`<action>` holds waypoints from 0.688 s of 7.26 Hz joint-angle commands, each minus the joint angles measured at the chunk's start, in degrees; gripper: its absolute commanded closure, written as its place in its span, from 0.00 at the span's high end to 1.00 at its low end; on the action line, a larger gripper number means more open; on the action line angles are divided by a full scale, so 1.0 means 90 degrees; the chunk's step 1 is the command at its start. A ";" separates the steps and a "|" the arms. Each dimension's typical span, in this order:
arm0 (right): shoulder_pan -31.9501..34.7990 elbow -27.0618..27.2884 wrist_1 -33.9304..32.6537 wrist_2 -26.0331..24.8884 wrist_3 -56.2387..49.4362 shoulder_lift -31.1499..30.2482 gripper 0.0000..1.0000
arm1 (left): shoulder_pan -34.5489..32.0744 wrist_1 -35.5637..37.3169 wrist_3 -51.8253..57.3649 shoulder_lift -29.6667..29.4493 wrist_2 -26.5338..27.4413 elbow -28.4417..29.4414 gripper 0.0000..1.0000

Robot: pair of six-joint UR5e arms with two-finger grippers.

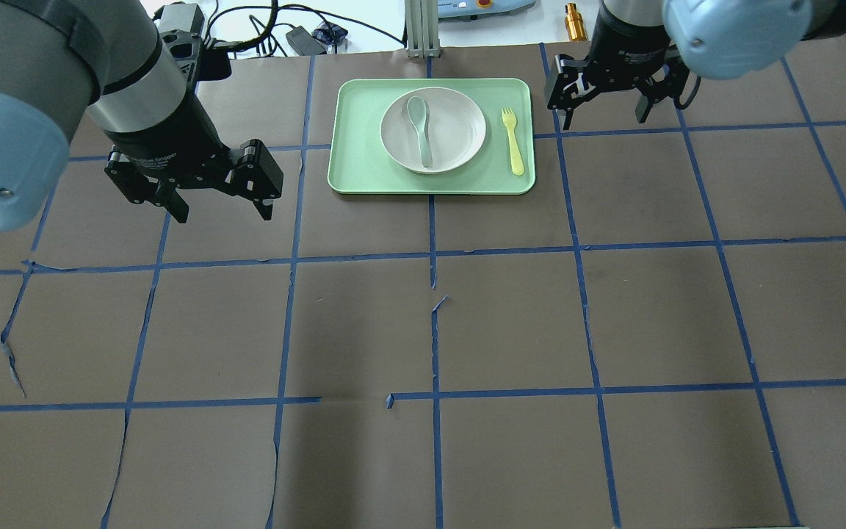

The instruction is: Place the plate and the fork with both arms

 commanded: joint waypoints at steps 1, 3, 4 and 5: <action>-0.0035 0.0865 0.0194 -0.0005 -0.0048 -0.1245 1.00 | 0.0000 -0.0011 0.0012 0.0002 0.0004 0.0016 1.00; 0.0024 0.1034 0.0273 -0.0015 0.0010 -0.1298 1.00 | 0.0000 -0.0001 0.0012 -0.0018 0.0004 0.0026 1.00; 0.0024 0.1044 0.0302 -0.0006 0.0010 -0.1297 1.00 | 0.0000 -0.0001 0.0012 -0.0018 0.0004 0.0026 1.00; 0.0024 0.1035 0.0505 0.0024 0.0020 -0.1297 1.00 | 0.0000 0.0008 0.0012 -0.0027 0.0004 0.0036 1.00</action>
